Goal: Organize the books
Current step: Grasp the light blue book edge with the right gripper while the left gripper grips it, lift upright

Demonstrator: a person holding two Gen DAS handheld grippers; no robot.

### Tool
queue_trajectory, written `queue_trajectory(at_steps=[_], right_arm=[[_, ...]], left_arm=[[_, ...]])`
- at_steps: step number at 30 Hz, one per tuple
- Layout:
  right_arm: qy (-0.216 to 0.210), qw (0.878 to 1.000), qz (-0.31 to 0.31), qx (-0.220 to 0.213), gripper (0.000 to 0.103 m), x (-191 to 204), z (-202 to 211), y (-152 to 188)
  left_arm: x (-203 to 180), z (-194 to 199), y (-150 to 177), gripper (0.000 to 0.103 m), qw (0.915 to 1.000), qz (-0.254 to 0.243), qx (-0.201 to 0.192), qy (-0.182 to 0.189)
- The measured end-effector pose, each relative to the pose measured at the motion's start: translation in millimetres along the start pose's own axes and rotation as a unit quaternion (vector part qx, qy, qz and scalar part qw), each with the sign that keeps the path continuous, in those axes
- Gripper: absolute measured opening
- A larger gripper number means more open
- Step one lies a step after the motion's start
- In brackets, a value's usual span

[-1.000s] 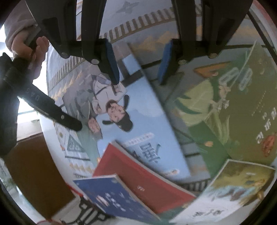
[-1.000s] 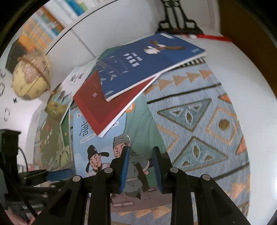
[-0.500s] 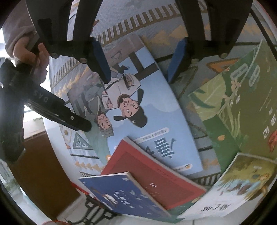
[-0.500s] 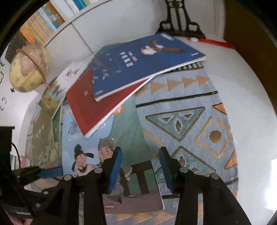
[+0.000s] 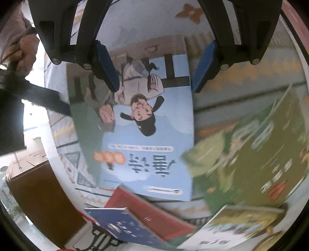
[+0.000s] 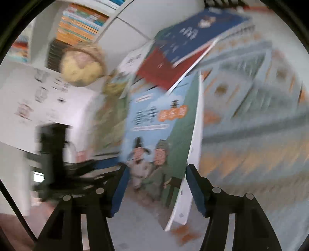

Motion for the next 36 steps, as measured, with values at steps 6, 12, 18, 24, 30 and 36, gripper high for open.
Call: queue_trajectory(at_steps=[6, 12, 18, 24, 30, 36], right_arm=[[0.009, 0.999, -0.018, 0.025, 0.047, -3, -25, 28], [-0.069, 0.989, -0.132, -0.014, 0.006, -24, -17, 36], [-0.210, 0.962, -0.167, -0.042, 0.007, -17, 6, 48], [-0.267, 0.936, -0.222, -0.055, 0.010, -34, 14, 63], [-0.219, 0.945, -0.237, -0.060, 0.009, -57, 28, 62], [-0.050, 0.977, -0.208, -0.014, 0.009, -73, 24, 56]], left_arm=[[0, 2, 6, 0.074, 1.0000, 0.003, 0.003, 0.008], [6, 2, 5, 0.076, 0.9996, 0.017, 0.000, 0.021], [28, 4, 5, 0.078, 0.9880, 0.099, 0.017, 0.117], [26, -7, 17, 0.075, 0.9665, 0.147, 0.037, 0.207], [16, -7, 22, 0.068, 0.9638, 0.163, 0.017, 0.210], [6, 8, 19, 0.062, 0.9589, 0.162, -0.012, 0.232]])
Point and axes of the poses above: each gripper's, at about its wrist camera, not at the fingertips, and z roughly against the way its jaws point, x to its left, y to its underside, the point moved 1 cm from there along -z, roughly the way its jaws point, and after that the axes turned 5 degrees about -x, right-handed, at the moved point
